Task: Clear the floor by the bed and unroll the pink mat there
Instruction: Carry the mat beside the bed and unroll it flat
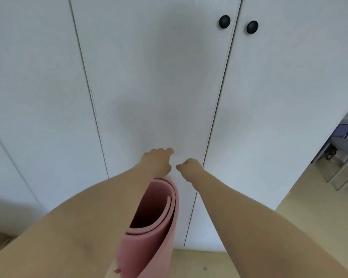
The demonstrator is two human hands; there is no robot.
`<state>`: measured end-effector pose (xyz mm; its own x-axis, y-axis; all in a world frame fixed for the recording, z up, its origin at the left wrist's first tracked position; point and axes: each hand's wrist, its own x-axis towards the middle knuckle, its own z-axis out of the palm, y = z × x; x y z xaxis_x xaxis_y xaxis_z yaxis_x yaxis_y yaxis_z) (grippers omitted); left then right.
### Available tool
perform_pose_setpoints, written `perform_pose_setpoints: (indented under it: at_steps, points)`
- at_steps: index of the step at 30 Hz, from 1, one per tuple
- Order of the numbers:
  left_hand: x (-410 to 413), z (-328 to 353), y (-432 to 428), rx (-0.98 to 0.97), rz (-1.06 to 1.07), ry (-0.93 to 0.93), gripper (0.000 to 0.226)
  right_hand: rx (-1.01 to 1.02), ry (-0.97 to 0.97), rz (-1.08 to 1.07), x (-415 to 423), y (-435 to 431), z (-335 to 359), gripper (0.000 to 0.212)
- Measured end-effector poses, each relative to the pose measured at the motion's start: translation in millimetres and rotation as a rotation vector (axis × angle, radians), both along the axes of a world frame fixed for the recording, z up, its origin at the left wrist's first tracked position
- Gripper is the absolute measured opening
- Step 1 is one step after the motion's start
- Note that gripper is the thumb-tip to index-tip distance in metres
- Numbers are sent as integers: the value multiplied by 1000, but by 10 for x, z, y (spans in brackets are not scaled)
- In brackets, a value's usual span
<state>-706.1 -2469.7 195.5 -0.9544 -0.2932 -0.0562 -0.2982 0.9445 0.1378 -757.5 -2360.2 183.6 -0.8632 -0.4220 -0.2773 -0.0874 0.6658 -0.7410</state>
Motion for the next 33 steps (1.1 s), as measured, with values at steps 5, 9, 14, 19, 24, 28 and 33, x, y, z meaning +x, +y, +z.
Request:
perform_pose_setpoints:
  at_steps: [5,9,14,19,24,28,33]
  points:
    - [393,-655,-3,108,20,-147,52,142,-27,116,338,159,-513,17]
    - [671,-986,4,140,46,-217,51,228,-30,191,558,216,-841,47]
    - [887,-1260,44,300,87,-222,62,626,369,369,744,289,-1222,84]
    - [1056,-1547,14,472,64,-312,88,730,416,513,849,286,-1467,88]
    - [1123,-1669,-44,282,-93,-358,105,708,385,516,868,150,-1588,86]
    - [1116,-1751,-70,142,-193,-328,108,655,439,437,847,31,-1558,58]
    - [1088,-1833,-152,-30,-195,-227,67,618,465,409,824,-66,-1584,52]
